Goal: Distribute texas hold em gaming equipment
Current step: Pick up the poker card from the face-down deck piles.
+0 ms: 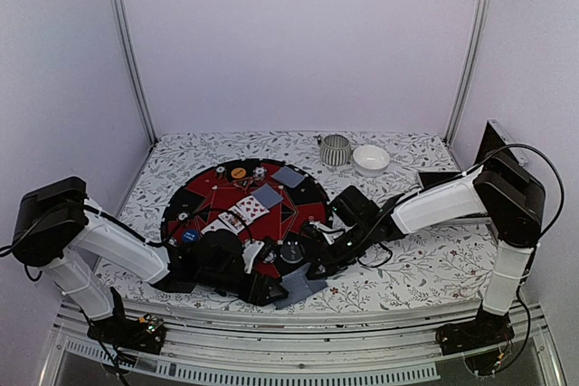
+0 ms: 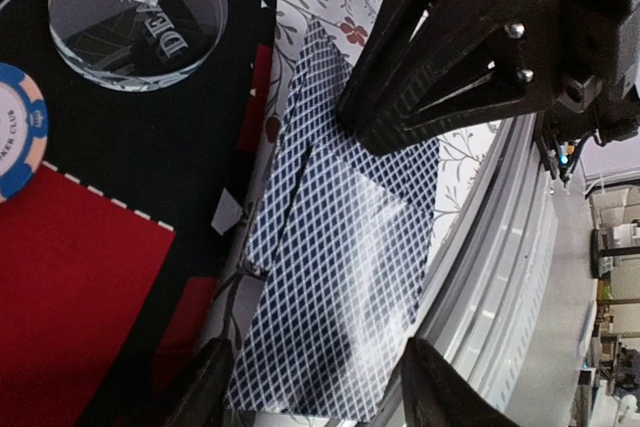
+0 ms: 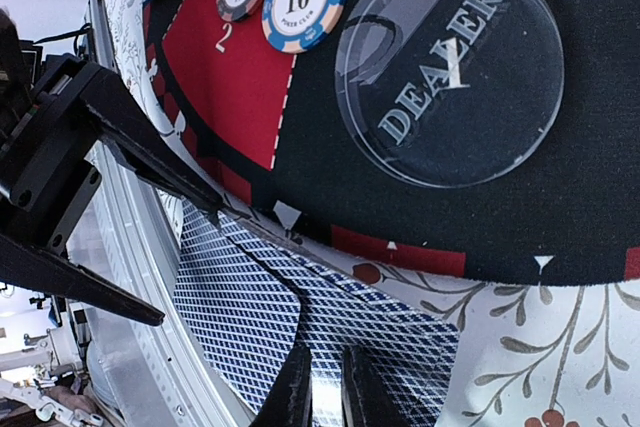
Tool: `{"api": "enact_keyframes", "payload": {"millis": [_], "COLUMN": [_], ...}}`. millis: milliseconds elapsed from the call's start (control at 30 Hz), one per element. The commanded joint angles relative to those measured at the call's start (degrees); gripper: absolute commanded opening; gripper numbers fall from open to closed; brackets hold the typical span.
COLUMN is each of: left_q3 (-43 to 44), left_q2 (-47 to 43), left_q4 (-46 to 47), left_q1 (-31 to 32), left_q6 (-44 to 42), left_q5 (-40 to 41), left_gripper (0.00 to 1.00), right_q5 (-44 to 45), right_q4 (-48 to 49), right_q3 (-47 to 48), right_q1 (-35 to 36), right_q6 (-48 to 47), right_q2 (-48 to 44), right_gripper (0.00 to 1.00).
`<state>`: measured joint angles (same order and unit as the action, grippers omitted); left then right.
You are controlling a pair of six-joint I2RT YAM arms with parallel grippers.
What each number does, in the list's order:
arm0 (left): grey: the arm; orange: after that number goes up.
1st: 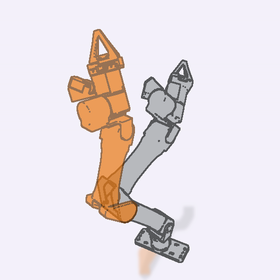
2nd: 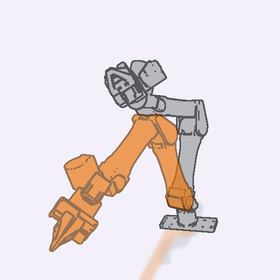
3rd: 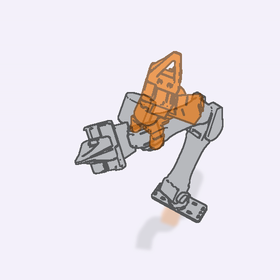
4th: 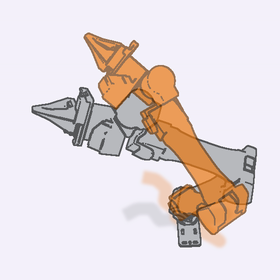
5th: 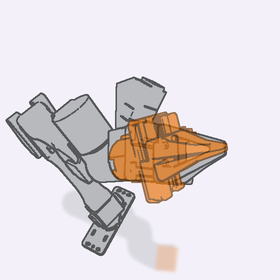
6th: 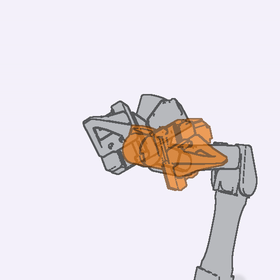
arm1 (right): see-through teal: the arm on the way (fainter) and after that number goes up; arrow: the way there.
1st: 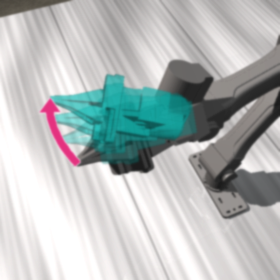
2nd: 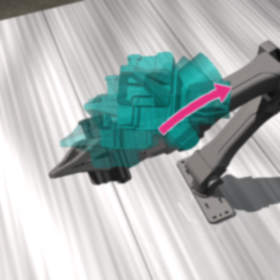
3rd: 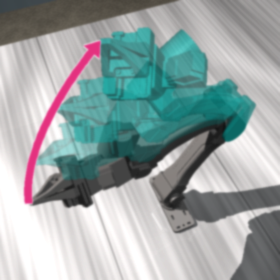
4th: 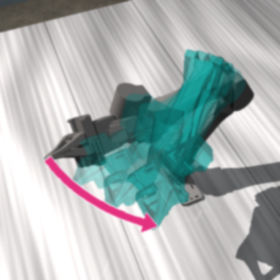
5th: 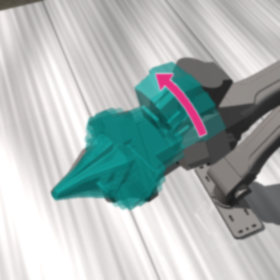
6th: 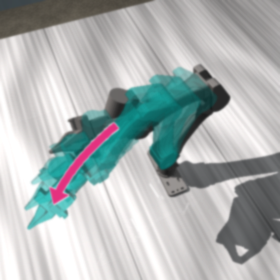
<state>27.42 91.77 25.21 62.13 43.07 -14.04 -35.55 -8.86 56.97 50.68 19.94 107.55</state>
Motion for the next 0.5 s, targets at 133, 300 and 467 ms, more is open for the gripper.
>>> {"api": "enact_keyframes", "payload": {"millis": [133, 300, 467], "left_q3": [-0.43, -0.20, -0.17], "left_q2": [0.29, -0.12, -1.15], "left_q4": [-1.54, -2.33, -2.94], "left_q1": [-0.57, -0.54, -0.51], "left_q6": [-0.95, -1.20, -1.63], "left_q5": [-2.77, -2.44, -2.15], "left_gripper": [0.37, 0.05, 0.00], "right_q5": [0.59, 0.70, 1.25], "right_q4": [0.69, 0.68, 0.43], "right_q3": [-0.66, -0.65, -0.64], "right_q1": [-0.04, 0.01, -0.12], "right_q6": [0.87, 1.09, 1.13], "right_q2": [0.39, 0.47, 0.24], "right_gripper": [0.13, 0.13, 0.13]}}
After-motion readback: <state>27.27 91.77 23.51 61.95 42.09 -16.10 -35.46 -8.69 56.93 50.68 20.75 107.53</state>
